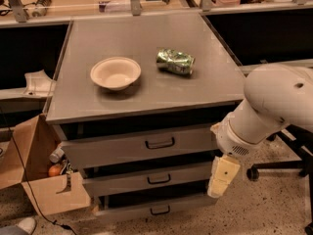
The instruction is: Open top drawer
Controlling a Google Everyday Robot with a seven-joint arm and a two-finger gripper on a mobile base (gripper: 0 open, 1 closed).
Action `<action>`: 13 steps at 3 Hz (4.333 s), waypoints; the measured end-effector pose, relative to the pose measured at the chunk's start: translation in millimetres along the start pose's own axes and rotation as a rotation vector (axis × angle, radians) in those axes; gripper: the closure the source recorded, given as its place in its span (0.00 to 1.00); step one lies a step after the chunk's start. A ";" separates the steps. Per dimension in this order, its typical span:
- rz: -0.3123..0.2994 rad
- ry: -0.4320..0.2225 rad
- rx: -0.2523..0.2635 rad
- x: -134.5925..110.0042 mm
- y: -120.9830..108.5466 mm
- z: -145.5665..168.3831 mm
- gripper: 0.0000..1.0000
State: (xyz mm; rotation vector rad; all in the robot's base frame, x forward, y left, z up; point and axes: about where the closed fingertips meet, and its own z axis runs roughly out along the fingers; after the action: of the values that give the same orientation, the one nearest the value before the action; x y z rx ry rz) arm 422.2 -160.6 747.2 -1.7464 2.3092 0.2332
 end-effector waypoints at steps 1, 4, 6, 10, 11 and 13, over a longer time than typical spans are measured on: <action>0.002 -0.001 -0.001 0.5 -1.1 2.6 0.00; 0.014 -0.100 0.010 -21.7 -44.4 51.5 0.00; -0.026 -0.125 0.036 -37.1 -59.8 49.3 0.00; -0.053 -0.121 0.005 -37.6 -82.2 82.7 0.00; -0.022 -0.086 -0.048 -26.9 -72.3 99.2 0.00; -0.021 -0.086 -0.048 -26.9 -72.2 99.3 0.42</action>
Offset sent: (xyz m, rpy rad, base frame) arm 0.0111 -0.0046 -0.0313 0.0516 0.0321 -0.0750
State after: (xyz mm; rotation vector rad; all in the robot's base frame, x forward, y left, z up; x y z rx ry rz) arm 507.7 -129.1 660.7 -1.7467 2.2414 0.3559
